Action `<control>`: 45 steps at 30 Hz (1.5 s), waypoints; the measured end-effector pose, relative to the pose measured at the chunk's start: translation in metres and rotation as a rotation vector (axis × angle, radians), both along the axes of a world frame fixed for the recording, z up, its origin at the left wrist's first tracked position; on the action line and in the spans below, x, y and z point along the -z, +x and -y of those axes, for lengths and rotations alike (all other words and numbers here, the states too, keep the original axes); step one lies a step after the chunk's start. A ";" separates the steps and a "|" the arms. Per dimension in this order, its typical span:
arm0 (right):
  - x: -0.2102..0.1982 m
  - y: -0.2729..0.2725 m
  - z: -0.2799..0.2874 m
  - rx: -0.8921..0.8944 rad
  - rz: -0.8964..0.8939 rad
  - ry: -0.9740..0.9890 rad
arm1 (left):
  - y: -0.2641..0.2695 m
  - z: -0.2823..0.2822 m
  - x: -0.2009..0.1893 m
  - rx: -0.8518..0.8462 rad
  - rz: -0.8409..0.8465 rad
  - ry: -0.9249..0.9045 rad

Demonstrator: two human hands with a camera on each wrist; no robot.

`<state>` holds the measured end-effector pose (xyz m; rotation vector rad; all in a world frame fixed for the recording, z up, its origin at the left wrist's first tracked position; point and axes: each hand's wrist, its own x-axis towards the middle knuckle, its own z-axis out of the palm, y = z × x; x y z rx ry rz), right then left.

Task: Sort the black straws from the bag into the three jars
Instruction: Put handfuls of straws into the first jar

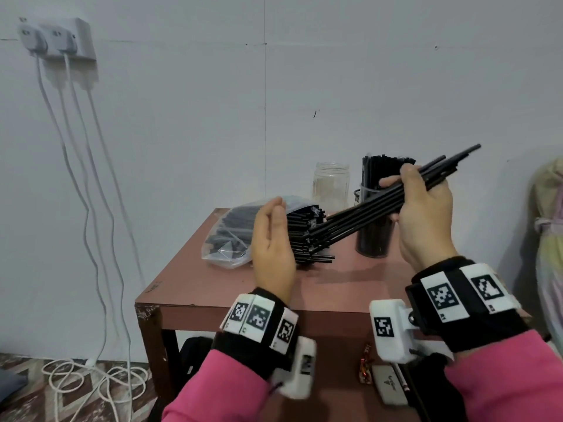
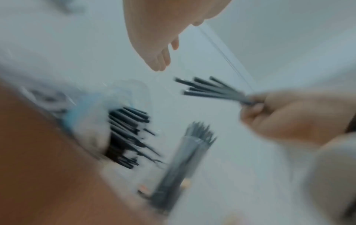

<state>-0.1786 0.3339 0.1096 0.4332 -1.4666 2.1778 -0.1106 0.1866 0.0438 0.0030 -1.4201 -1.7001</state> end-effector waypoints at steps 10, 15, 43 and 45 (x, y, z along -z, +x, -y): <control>0.003 0.019 0.033 -0.032 -0.060 0.197 | -0.012 -0.021 -0.030 0.493 0.281 0.837; 0.011 0.018 0.032 -0.029 -0.045 0.241 | -0.014 -0.029 -0.022 0.704 0.531 0.726; -0.098 -0.104 -0.073 -0.072 -0.123 0.913 | -0.200 -0.080 -0.030 0.320 0.535 -0.191; -0.096 -0.113 -0.069 -0.082 -0.125 0.927 | -0.195 -0.085 -0.032 0.323 0.506 -0.182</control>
